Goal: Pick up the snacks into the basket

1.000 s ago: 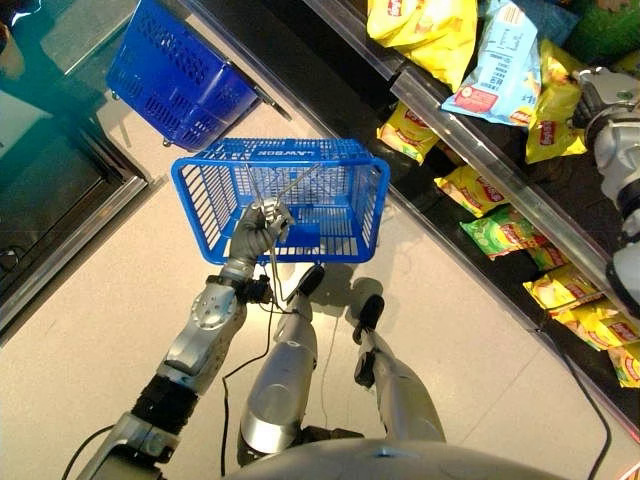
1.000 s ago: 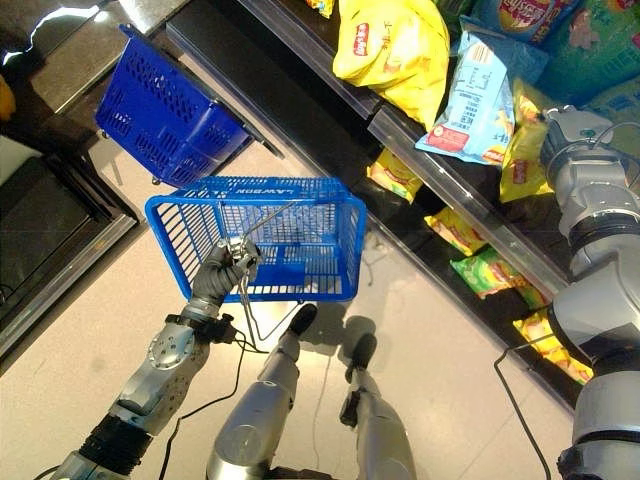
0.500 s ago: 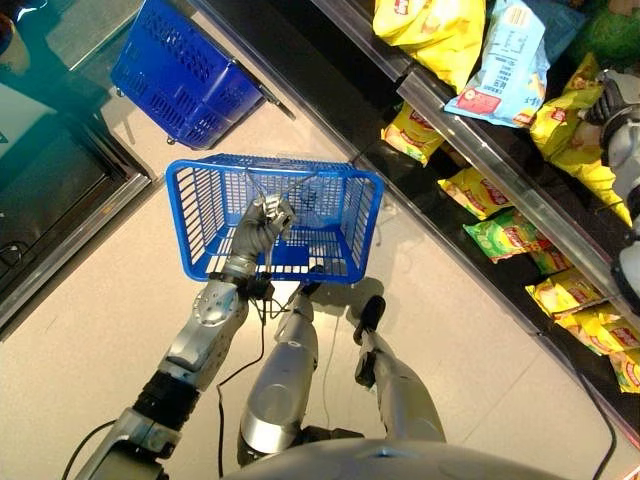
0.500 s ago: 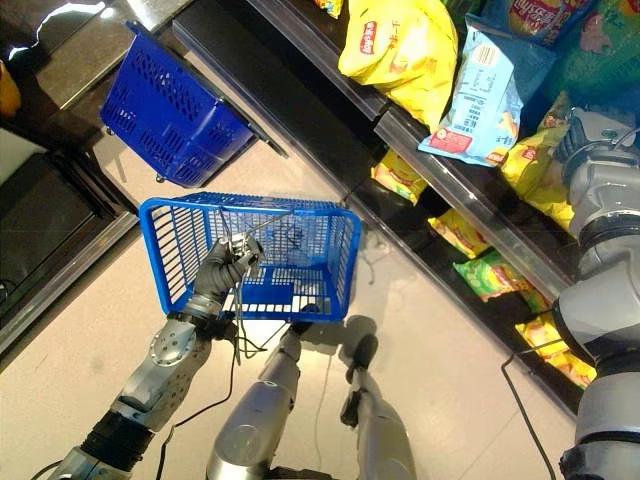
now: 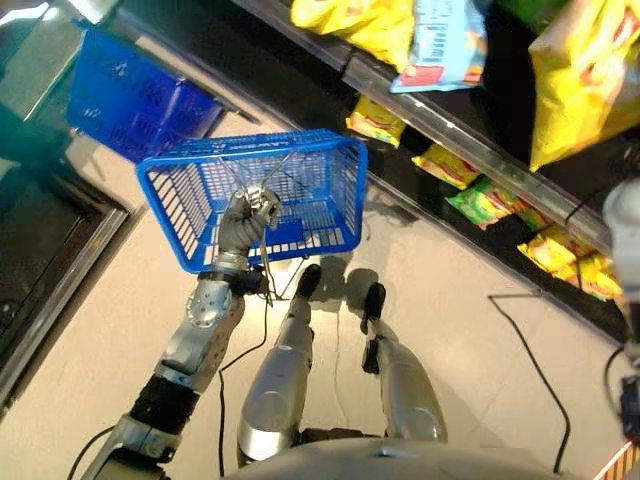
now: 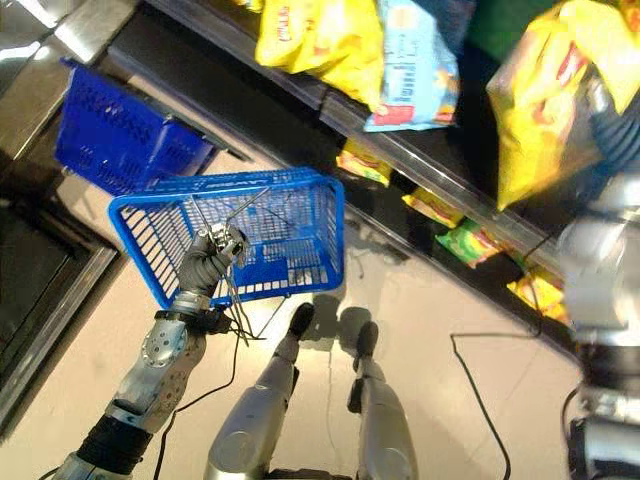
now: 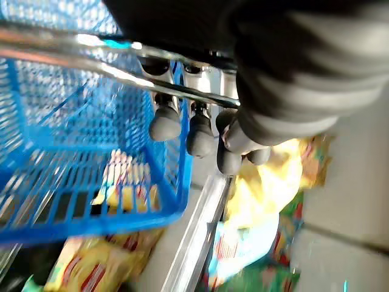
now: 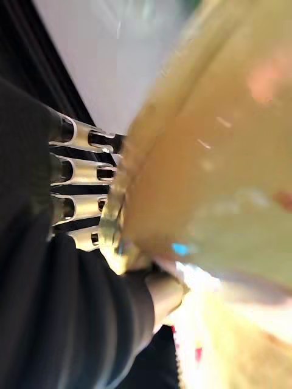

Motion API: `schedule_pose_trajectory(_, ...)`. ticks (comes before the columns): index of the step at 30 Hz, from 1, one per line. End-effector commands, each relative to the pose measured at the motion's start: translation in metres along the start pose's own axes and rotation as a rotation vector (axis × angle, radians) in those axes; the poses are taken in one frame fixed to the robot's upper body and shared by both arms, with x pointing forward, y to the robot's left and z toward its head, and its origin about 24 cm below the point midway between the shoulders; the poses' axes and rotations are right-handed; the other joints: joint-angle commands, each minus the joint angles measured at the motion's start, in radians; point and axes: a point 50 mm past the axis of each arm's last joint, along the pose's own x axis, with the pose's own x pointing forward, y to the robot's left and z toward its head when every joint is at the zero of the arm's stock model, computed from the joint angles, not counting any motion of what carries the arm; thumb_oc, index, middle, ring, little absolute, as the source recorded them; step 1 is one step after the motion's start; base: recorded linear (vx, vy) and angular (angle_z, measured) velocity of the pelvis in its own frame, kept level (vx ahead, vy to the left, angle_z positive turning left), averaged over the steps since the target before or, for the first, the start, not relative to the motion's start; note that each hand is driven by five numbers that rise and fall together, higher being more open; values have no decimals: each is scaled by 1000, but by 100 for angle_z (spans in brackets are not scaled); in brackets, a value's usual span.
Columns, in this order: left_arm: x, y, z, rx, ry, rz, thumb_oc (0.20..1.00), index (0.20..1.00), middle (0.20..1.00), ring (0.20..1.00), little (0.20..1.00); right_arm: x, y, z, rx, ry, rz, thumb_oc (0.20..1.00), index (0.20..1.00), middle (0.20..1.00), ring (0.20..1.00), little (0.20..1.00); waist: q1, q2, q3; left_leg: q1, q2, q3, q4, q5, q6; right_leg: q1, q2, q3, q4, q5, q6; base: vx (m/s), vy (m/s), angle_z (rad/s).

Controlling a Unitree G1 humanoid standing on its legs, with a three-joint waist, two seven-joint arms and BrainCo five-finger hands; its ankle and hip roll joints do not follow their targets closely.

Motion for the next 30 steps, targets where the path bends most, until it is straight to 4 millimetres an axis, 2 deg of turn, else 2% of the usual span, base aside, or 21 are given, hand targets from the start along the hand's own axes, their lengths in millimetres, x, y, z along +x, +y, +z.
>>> schedule_pose_trajectory(1,3,-20,52,-39,-280,-102,200,200,200,200,200,-17,10,30,237,-135,142,200,200,200,200,200,-15,-27,-94,3,-5,12,52,-94,12,34,-40,29,19,-60,62,-18,40,-49)
schedule_pose_trajectory(2,6,-23,55,-42,-294,-120,200,200,200,200,200,-38,30,36,369,-80,264,200,200,200,200,200,-19,-30,-95,2,-3,23,54,-94,13,29,-38,41,18,-56,64,-35,26,-33)
schedule_pose_trajectory(3,8,-24,57,-30,-301,-128,200,200,200,200,200,-47,36,40,414,-73,338,200,200,200,200,200,-26,-32,-95,-2,-2,27,53,-88,13,21,-38,45,17,-50,64,-68,13,-38)
schedule_pose_trajectory(5,15,-34,66,-28,-347,-174,200,200,200,200,200,-82,63,50,605,18,560,200,200,200,200,200,-33,-35,-87,-13,1,38,66,-93,11,4,-35,53,24,-50,63,-67,4,-32)
schedule_pose_trajectory(7,19,-38,70,-31,-368,-182,200,200,200,200,200,-88,69,56,638,17,619,200,200,200,200,200,-37,-35,-85,-24,-1,40,66,-85,11,-11,-34,57,25,-43,63,-66,-2,-19)
schedule_pose_trajectory(8,29,-62,81,-87,-428,-250,200,200,200,200,200,-119,99,72,696,14,852,200,200,200,200,200,-34,-24,-65,-41,-3,36,72,-85,6,-26,-31,52,30,-43,59,-61,-18,-7)
schedule_pose_trajectory(10,31,-69,85,-110,-449,-267,200,200,200,200,200,-122,105,77,704,10,868,200,200,200,200,200,-35,-20,-63,-50,-7,31,68,-75,4,-35,-32,49,28,-38,59,-57,-12,4)
schedule_pose_trajectory(13,42,-93,97,-175,-496,-319,200,200,200,200,200,-132,132,95,700,-26,976,200,200,200,200,200,-30,-6,-46,-71,-12,23,67,-67,-2,-58,-31,43,36,-35,58,-46,-16,9)
schedule_pose_trajectory(19,51,-123,104,-260,-509,-382,200,200,200,200,200,-144,168,125,658,-82,1091,200,200,200,200,200,-8,9,-15,-95,-20,26,75,-60,-4,-89,-30,44,55,-31,57,-36,-10,4)
schedule_pose_trajectory(20,52,-123,104,-260,-509,-382,200,200,200,200,200,-144,168,125,658,-82,1091,200,200,200,200,200,-8,9,-15,-95,-20,26,75,-60,-4,-89,-30,44,55,-31,57,-44,-29,3)
schedule_pose_trajectory(21,52,-136,108,-300,-509,-421,200,200,200,200,200,-143,182,138,612,-110,1109,200,200,200,200,200,5,17,-6,-101,-23,22,74,-60,-2,-99,-29,43,58,-30,56,-32,-24,2)
schedule_pose_trajectory(25,50,-148,109,-347,-491,-474,200,200,200,200,200,-142,193,144,570,-99,1117,200,200,200,200,200,19,27,5,-105,-28,20,76,-59,-1,-102,-30,41,61,-30,56,-21,-15,1)
schedule_pose_trajectory(27,47,-154,109,-364,-478,-507,200,200,200,200,200,-135,198,146,538,-105,1098,200,200,200,200,200,26,35,12,-109,-32,17,76,-57,-1,-105,-32,39,62,-29,55,-35,-17,5)
schedule_pose_trajectory(28,46,-156,108,-367,-471,-518,200,200,200,200,200,-112,197,158,559,-120,1025,200,200,200,200,200,28,36,13,-109,-33,17,76,-57,-1,-106,-33,39,61,-26,55,-13,1,5)
schedule_pose_trajectory(29,46,-156,108,-367,-471,-518,200,200,200,200,200,-112,197,158,559,-120,1025,200,200,200,200,200,28,36,13,-109,-33,17,76,-57,-1,-106,-33,39,61,-26,55,-23,-3,10)
schedule_pose_trajectory(30,43,-167,103,-396,-432,-568,200,200,200,200,200,-118,214,147,467,-48,1057,200,200,200,200,200,49,57,15,-110,-38,11,82,-60,1,-106,-37,37,64,-26,54,-33,-4,10)
